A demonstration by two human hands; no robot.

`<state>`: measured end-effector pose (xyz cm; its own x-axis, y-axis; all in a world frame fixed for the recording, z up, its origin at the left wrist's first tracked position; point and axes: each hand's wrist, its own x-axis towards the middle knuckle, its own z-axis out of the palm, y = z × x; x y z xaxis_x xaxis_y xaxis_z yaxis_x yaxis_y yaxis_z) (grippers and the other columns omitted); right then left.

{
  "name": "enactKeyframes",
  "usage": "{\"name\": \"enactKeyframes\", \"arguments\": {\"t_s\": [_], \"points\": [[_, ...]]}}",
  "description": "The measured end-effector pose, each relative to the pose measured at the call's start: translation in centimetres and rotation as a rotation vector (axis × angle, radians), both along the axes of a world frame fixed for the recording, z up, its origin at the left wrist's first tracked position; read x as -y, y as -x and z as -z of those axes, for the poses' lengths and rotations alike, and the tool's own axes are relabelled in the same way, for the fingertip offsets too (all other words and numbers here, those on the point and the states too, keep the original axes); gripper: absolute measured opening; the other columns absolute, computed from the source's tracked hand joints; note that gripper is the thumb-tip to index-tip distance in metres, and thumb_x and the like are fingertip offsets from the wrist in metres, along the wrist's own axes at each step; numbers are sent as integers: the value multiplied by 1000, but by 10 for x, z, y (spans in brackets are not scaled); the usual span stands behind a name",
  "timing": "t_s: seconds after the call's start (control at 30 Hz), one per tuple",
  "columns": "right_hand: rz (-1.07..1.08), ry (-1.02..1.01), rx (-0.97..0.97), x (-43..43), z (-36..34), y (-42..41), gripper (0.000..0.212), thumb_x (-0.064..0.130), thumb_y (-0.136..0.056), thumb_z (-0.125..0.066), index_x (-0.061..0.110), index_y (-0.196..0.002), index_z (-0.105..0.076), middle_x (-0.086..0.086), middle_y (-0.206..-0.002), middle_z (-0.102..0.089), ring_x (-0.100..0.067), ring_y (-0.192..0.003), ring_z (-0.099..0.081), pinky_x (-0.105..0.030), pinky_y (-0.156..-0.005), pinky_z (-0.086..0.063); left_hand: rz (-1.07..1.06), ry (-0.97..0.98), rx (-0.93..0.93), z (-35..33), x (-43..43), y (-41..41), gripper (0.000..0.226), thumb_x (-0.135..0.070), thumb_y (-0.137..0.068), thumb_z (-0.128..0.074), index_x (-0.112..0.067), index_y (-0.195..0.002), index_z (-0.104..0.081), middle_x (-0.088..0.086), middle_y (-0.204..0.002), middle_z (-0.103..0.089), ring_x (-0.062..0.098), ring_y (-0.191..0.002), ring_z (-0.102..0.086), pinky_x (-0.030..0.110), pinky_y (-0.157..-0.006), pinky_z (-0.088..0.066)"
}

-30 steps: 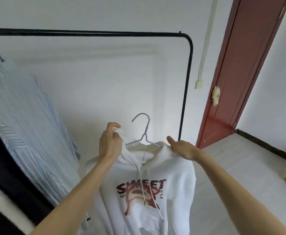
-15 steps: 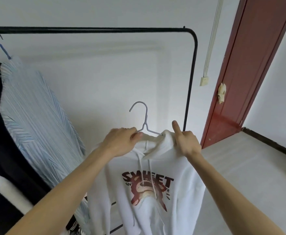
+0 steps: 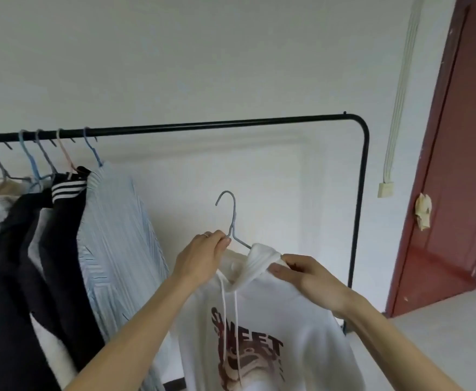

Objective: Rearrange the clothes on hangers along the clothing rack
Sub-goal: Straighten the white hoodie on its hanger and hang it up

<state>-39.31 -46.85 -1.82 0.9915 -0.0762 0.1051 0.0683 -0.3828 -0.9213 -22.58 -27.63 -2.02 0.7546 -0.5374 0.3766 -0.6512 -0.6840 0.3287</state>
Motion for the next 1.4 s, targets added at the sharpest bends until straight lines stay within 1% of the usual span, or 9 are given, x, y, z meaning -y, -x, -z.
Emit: {"name": "enactKeyframes", "arguments": {"t_s": [0.1, 0.17, 0.3, 0.5, 0.7, 0.83, 0.93, 1.1, 1.4], "points": [[78, 15, 110, -32, -13, -35, 44, 34, -96, -60, 18, -65, -33, 6, -62, -31, -12, -56, -29, -24, -54, -25, -87, -58, 13, -17, -32, -13, 38, -39, -100, -35, -28, -135, -44, -3, -139, -46, 18, -126, -44, 37, -97, -45], [112, 3, 153, -55, -27, -60, 43, 33, -96, -59, 20, -65, -31, 8, -60, -31, -11, -55, -29, -24, -54, -25, -167, -73, 141, -38, -63, -22, 46, -36, -99, -39, -24, -143, -37, 0, -152, -31, 19, -136, -34, 35, -106, -36], [159, -27, 252, -93, -63, -100, 39, 34, -96, -58, 19, -69, -34, 5, -63, -32, -12, -56, -30, -28, -55, -25, -348, -34, 376, -79, -125, -39, 51, -36, -95, -45, -23, -144, -37, 3, -157, -22, 21, -143, -22, 36, -114, -19], [218, 69, 430, -157, -123, -152, 41, 34, -96, -55, 19, -65, -33, 6, -61, -35, -14, -58, -33, -30, -57, -28, -559, -80, 244, -101, -198, -85, 69, -44, -93, -40, -21, -153, -14, 6, -161, -10, 24, -148, -5, 45, -119, -8], [267, 192, 413, -226, -138, -207, 37, 33, -99, -48, 15, -69, -37, 3, -66, -45, -12, -60, -41, -27, -55, -30, -434, -72, 184, -97, -223, -108, 62, -50, -93, -38, -31, -151, -23, 3, -162, -9, 21, -148, -5, 43, -117, -18], [228, 294, 237, -255, -101, -238, 36, 35, -99, -46, 17, -70, -36, 5, -66, -45, -8, -60, -42, -23, -55, -32, -384, -67, 217, -90, -234, -110, 60, -55, -94, -32, -34, -150, -25, 1, -163, -3, 19, -149, -1, 42, -118, -16], [133, 203, 113, -265, -75, -243, 34, 38, -95, -53, 19, -72, -36, 7, -65, -43, -10, -59, -42, -24, -57, -36, -355, -57, 217, -87, -240, -113, 57, -57, -95, -28, -36, -148, -28, -1, -163, 4, 17, -149, 4, 41, -119, -11], [175, 290, 199, -261, -79, -241, 28, 37, -93, -58, 26, -75, -40, 12, -71, -48, -3, -64, -46, -20, -58, -32, -281, 8, 161, -91, -246, -112, 52, -55, -96, -31, -37, -144, -36, -5, -163, 1, 13, -149, 2, 41, -120, -9], [219, 318, 251, -253, -69, -240, 31, 39, -92, -56, 17, -77, -41, 6, -69, -51, -13, -64, -48, -27, -59, -36, -257, 81, 210, -91, -263, -100, 51, -48, -95, -44, -33, -143, -39, -5, -159, -19, 12, -146, -11, 28, -117, -11]]}}
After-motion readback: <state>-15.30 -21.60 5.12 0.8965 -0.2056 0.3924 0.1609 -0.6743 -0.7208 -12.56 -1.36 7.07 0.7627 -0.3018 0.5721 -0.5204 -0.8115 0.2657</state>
